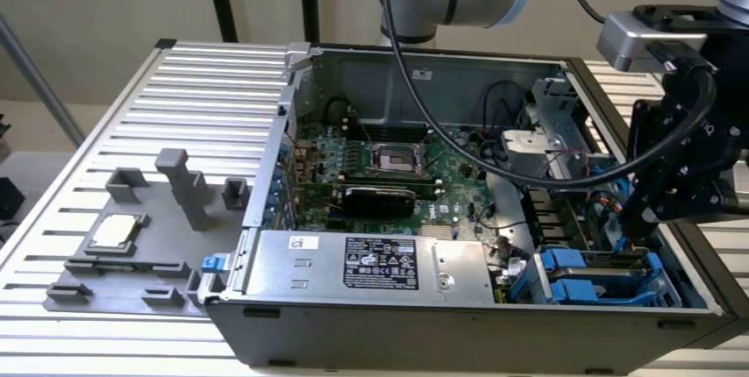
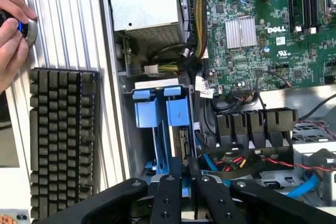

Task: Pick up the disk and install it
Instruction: 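Insert the second disk wire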

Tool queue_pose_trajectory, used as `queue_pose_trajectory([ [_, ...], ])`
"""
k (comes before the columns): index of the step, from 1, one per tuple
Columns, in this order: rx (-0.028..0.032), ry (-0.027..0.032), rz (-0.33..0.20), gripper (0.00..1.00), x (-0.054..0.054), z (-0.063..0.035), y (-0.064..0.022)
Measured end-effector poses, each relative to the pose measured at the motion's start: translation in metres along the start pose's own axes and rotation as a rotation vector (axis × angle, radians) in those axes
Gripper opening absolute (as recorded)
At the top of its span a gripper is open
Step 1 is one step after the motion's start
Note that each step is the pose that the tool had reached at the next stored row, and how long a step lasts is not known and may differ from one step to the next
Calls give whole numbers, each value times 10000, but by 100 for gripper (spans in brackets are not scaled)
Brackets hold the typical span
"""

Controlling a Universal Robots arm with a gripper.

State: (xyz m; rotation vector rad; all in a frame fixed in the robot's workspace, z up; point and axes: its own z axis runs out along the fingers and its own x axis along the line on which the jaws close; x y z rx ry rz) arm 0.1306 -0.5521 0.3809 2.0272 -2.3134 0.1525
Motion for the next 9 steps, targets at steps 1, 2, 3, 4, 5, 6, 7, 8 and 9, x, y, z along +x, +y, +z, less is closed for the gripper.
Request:
queue_pose_trajectory([
  [1, 24, -4, -1, 17, 6, 8, 26],
  [2, 52, -8, -4, 17, 12, 16, 49],
  [3, 88, -15, -10, 17, 16, 28, 68],
  [4, 125, -23, -21, 17, 20, 38, 84],
  [5, 165, -34, -37, 17, 22, 49, 96],
  [6, 208, -50, -59, 17, 24, 59, 106],
  [7, 251, -70, -84, 17, 25, 69, 115],
  [8, 297, -90, -116, 17, 25, 76, 122],
  [9, 345, -113, -156, 17, 25, 83, 127],
])
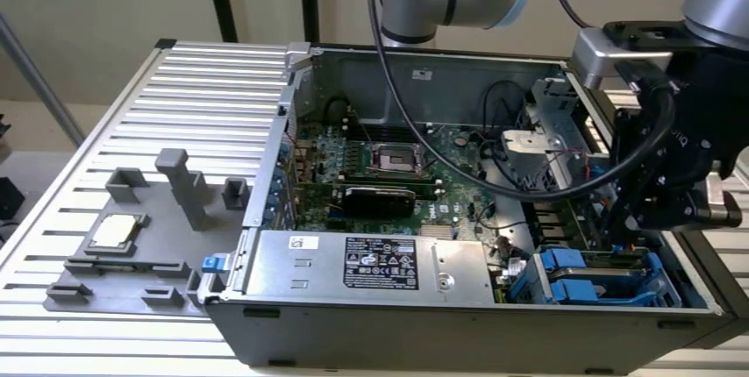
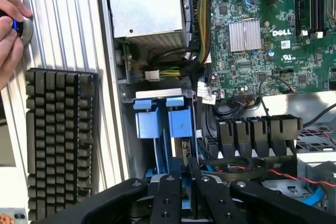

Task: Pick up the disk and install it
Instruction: 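Insert the second disk wire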

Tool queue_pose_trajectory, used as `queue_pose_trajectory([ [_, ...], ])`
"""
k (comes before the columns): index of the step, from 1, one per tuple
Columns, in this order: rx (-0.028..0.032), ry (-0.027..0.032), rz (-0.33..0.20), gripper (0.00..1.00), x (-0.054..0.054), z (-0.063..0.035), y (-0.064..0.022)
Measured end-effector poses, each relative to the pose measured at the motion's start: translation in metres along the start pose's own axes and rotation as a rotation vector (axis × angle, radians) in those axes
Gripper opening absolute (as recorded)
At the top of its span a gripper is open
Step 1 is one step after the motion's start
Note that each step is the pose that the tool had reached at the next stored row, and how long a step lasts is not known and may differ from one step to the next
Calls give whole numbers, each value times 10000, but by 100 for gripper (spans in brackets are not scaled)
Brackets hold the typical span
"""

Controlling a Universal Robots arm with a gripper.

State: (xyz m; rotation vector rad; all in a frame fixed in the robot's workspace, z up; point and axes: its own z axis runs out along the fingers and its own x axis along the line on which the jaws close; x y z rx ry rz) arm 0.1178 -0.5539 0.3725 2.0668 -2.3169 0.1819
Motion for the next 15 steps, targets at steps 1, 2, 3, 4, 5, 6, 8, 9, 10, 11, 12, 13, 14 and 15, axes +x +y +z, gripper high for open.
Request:
queue_pose_trajectory([
  [1, 56, -29, -55, 17, 0, 6, 3],
  [2, 108, -55, -109, 17, 0, 11, 5],
  [3, 156, -85, -160, 17, 0, 16, 6],
  [4, 196, -121, -209, 17, -1, 23, 8],
  [5, 228, -157, -254, 17, -1, 32, 11],
  [6, 251, -190, -295, 17, 0, 41, 14],
  [8, 284, -258, -365, 17, 5, 64, 22],
  [9, 299, -290, -400, 17, 8, 77, 26],
  [10, 312, -320, -435, 17, 11, 90, 29],
  [11, 326, -352, -468, 17, 14, 103, 32],
  [12, 344, -387, -505, 17, 18, 116, 35],
  [13, 360, -417, -541, 17, 23, 127, 37],
  [14, 375, -446, -574, 17, 28, 138, 39],
  [15, 391, -480, -615, 17, 34, 151, 41],
])
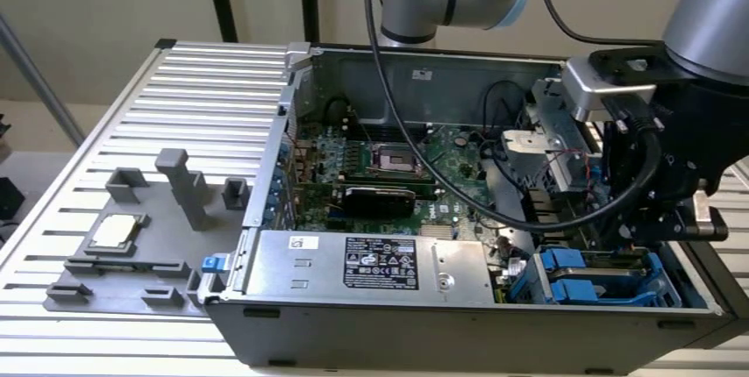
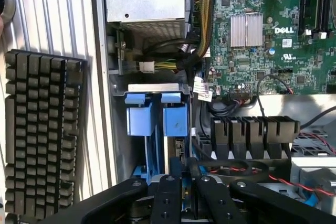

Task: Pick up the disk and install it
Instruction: 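Insert the second disk wire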

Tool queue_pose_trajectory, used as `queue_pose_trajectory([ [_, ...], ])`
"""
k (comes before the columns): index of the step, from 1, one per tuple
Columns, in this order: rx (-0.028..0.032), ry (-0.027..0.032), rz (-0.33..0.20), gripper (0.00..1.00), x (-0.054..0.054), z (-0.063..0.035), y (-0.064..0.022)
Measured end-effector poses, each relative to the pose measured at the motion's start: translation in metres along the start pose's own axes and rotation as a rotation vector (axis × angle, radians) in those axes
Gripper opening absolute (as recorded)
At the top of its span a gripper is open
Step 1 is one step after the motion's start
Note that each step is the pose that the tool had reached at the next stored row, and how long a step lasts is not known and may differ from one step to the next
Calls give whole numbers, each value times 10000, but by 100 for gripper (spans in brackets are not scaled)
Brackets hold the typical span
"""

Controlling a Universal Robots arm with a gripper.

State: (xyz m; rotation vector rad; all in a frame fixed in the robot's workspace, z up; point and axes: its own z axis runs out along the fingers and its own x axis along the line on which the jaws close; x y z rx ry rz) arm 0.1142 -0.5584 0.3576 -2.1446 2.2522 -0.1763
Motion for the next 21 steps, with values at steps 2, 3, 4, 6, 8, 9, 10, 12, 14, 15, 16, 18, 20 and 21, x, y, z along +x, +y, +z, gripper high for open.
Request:
queue_pose_trajectory([
  [2, 29, -60, -74, 17, 15, 23, 5],
  [3, 42, -91, -110, 17, 22, 34, 7],
  [4, 55, -126, -146, 17, 30, 46, 9],
  [6, 78, -204, -208, 17, 45, 70, 14],
  [8, 96, -288, -258, 17, 58, 91, 18],
  [9, 107, -337, -287, 17, 65, 103, 20],
  [10, 116, -379, -309, 17, 70, 111, 22],
  [12, 146, -495, -354, 17, 79, 129, 24],
  [14, 178, -608, -394, 17, 86, 143, 26],
  [15, 189, -652, -411, 17, 93, 152, 27],
  [16, 196, -694, -425, 17, 103, 163, 27],
  [18, 206, -772, -447, 17, 127, 187, 29],
  [20, 217, -838, -459, 17, 140, 206, 33],
  [21, 221, -873, -461, 17, 144, 217, 35],
])
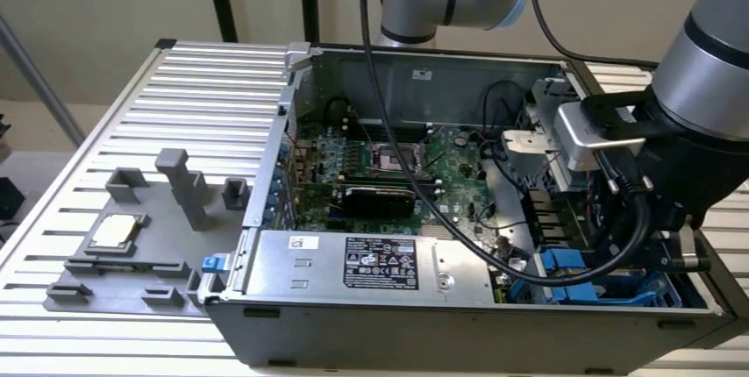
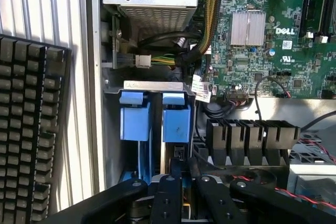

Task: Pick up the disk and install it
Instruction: 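Insert the second disk wire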

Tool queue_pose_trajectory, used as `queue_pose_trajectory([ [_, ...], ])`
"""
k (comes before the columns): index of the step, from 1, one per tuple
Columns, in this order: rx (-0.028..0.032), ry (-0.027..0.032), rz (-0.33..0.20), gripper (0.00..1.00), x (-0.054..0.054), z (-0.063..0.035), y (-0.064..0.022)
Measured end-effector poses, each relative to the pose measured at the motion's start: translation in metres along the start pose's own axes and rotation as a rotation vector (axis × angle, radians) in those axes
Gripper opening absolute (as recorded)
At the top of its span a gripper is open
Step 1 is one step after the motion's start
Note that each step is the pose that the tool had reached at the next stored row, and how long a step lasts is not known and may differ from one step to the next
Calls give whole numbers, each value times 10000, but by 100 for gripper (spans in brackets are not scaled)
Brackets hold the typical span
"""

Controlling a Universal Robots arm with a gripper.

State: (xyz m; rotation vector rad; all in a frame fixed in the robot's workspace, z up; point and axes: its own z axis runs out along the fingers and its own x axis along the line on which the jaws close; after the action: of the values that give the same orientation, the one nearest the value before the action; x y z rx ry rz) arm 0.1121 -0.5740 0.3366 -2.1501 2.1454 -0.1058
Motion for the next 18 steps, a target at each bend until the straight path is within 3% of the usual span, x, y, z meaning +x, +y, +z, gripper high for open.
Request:
queue_pose_trajectory([
  [4, 9, -94, 4, 17, 12, 28, 6],
  [10, 9, -186, 13, 18, 15, 45, 8],
  [11, 9, -191, 14, 25, 16, 42, 8],
  [15, 9, -202, 15, 25, 20, 1, 7],
  [18, 9, -204, 16, 25, 22, -37, 53],
])
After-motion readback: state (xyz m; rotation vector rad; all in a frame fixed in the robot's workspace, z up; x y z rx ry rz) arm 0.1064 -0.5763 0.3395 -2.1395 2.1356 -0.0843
